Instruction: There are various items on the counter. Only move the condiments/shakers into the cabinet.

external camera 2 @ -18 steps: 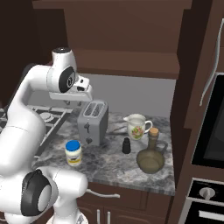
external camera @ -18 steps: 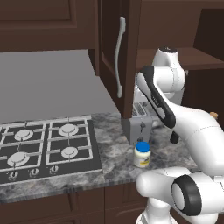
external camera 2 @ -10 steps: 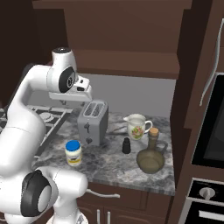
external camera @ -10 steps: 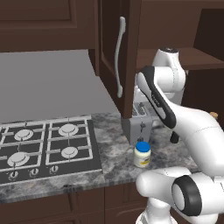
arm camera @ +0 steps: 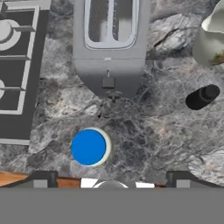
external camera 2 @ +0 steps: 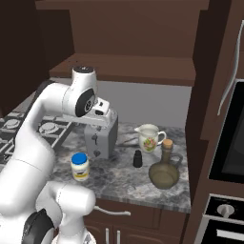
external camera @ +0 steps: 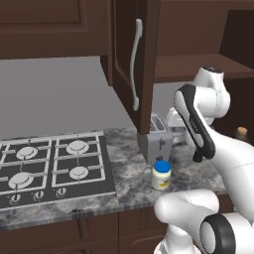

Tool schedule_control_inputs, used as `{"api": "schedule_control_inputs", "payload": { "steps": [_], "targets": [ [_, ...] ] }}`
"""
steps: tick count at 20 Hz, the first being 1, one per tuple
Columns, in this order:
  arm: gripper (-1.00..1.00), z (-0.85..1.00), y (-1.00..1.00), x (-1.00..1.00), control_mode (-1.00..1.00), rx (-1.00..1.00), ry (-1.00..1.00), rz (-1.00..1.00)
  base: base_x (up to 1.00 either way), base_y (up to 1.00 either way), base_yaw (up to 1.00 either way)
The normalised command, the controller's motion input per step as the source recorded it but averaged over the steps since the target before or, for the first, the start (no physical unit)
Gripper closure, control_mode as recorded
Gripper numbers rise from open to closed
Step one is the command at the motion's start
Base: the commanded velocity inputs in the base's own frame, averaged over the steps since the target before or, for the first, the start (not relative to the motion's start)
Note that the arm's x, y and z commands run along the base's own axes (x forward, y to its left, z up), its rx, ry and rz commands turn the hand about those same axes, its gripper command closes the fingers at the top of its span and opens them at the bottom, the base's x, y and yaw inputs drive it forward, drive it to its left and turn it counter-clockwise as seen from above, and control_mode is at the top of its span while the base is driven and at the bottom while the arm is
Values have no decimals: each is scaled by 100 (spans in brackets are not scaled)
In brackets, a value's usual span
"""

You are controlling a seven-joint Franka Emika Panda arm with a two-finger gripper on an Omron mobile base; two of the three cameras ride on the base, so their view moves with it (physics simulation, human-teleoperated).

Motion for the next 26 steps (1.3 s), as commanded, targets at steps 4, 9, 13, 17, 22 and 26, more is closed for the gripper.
{"api": "schedule_control_inputs", "payload": {
  "steps": [4,9,13,17,22,26],
  "targets": [
    [-100,-62,-77,-39,-100,5,-1,-16,0,0,0],
    [-100,-42,-42,-26,-100,0,-3,-34,0,0,0],
    [-100,-34,-20,-4,-100,-1,-1,-42,0,0,0],
    [-100,-24,-21,0,-100,0,0,-51,0,0,0],
    [-100,-5,-29,-2,-100,0,0,-58,0,0,0],
    [-100,1,-45,0,-100,0,0,-51,0,0,0]
  ]
}}
